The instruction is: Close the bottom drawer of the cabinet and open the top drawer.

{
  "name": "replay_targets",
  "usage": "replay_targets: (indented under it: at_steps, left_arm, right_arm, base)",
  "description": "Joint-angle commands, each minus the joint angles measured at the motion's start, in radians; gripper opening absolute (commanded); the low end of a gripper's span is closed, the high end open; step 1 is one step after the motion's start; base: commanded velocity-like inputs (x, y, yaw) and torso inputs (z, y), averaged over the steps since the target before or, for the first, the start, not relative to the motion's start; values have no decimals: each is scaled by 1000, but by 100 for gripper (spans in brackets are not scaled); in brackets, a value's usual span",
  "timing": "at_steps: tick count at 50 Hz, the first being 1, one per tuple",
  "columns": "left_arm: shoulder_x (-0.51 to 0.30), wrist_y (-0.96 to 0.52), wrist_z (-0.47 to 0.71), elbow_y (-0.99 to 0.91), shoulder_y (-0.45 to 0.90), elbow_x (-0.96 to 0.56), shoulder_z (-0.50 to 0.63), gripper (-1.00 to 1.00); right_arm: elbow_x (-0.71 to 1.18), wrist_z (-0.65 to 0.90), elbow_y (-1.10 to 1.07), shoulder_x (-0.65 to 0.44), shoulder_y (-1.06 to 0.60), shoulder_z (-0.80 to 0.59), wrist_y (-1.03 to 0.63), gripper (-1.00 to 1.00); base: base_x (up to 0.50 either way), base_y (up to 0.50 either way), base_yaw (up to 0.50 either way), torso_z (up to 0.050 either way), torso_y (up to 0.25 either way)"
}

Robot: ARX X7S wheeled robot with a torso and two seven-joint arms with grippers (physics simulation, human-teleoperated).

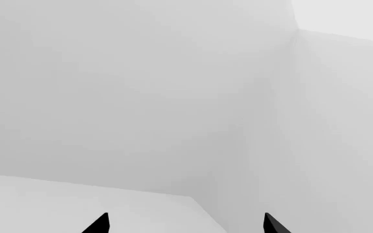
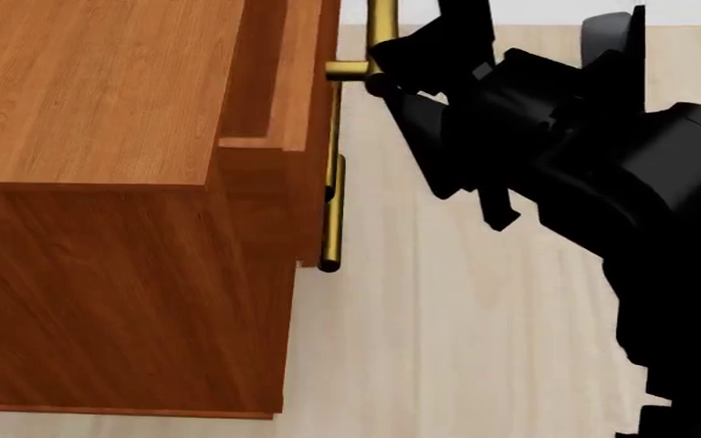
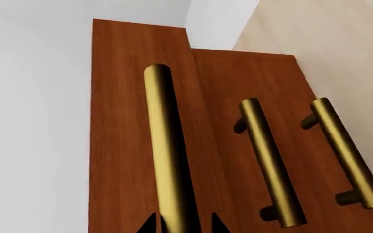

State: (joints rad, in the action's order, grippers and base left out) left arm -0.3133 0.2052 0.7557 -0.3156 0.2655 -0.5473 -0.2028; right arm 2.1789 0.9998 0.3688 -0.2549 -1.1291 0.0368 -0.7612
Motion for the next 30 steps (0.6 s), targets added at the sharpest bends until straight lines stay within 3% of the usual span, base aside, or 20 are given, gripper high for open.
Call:
replay_targets:
  at_steps: [1, 30]
  left_arm:
    - [-2, -2, 3, 1, 1, 4, 4, 100]
    - [-10, -7, 9, 0, 1, 9, 12, 100]
  right_arm:
    - [-12, -27, -45, -40, 2, 52, 2, -100]
    - [1, 0, -111, -64, 27, 78, 42, -100]
  base:
    - [0, 0, 0, 0, 0]
    - [0, 0, 0, 1, 3]
